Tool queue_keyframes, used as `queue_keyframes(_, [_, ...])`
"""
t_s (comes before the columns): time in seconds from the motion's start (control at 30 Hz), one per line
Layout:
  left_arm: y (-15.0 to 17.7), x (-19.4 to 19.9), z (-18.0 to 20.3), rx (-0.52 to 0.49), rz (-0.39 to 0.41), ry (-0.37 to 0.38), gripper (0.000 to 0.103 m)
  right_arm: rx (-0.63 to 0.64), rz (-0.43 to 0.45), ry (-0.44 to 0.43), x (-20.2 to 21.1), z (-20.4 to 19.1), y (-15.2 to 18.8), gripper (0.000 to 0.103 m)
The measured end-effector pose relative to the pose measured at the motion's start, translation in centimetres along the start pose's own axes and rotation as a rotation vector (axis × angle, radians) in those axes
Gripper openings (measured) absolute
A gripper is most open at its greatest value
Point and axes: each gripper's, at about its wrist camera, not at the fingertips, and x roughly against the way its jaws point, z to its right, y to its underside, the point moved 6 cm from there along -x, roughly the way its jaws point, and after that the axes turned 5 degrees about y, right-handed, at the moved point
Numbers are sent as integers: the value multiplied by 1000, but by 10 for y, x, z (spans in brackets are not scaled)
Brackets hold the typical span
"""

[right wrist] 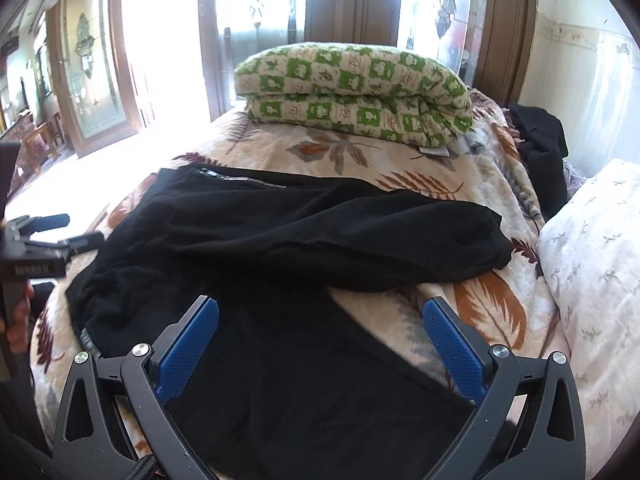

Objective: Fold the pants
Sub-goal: 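Grasp the waistband with the left gripper while the right gripper grasps the waistband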

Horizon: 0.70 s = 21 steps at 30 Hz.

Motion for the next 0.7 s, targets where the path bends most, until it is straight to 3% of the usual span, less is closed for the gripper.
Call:
queue_keyframes(0.23, [-43,-48,-21,1,-61,-11,103,-69,-36,4,-43,27,-35,103])
queue_keyframes(0.53, [-56,-116,-47,153,-167,50,99,-82,-64,18,-94,41,-64,103])
queue_keyframes(0.63, [-58,-125,-43,110,-154,26,88,-59,-97,33,-118,45,-75,103])
queue_keyframes(0.7, [-62,-125,-34,51,-127,10,65,-40,-123,40,-137,46,-83,103])
